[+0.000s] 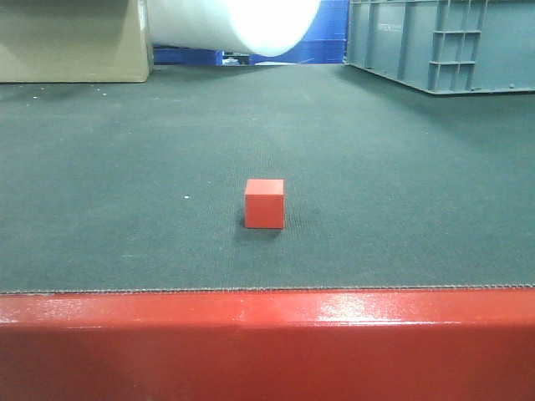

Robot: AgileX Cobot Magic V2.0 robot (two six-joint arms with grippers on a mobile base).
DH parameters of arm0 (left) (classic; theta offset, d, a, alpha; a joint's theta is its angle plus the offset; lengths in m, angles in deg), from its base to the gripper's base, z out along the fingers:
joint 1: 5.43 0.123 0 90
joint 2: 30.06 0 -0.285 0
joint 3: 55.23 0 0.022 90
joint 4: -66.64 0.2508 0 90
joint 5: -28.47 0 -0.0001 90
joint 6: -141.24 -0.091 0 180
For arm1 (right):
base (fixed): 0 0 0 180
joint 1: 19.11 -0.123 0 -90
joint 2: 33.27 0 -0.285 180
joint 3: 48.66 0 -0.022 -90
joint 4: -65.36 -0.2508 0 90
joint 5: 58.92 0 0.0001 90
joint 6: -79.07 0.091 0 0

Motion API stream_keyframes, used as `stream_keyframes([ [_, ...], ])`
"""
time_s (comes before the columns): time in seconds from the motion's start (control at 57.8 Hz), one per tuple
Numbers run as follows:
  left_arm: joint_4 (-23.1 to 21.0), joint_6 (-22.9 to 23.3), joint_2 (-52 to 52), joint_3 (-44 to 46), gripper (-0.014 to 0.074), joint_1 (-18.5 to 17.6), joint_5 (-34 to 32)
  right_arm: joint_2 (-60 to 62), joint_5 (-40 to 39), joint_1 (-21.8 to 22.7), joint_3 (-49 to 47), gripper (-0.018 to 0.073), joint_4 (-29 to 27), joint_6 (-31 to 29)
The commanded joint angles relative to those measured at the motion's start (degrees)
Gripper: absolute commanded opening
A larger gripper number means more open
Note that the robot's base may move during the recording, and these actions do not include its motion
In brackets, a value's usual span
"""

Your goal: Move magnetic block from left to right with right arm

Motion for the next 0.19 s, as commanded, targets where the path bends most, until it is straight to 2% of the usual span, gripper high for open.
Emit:
stream_keyframes([
  [0.0, -0.3, 0.5, 0.5, -0.5, -0.0117, -0.2, -5.0, 1.2, -5.4, 0.3, 0.0, 0.0056, 0.3, -0.3],
  [0.173, -0.3, 0.5, 0.5, -0.5, -0.0117, -0.2, -5.0, 1.2, -5.4, 0.3, 0.0, 0.0056, 0.3, -0.3],
])
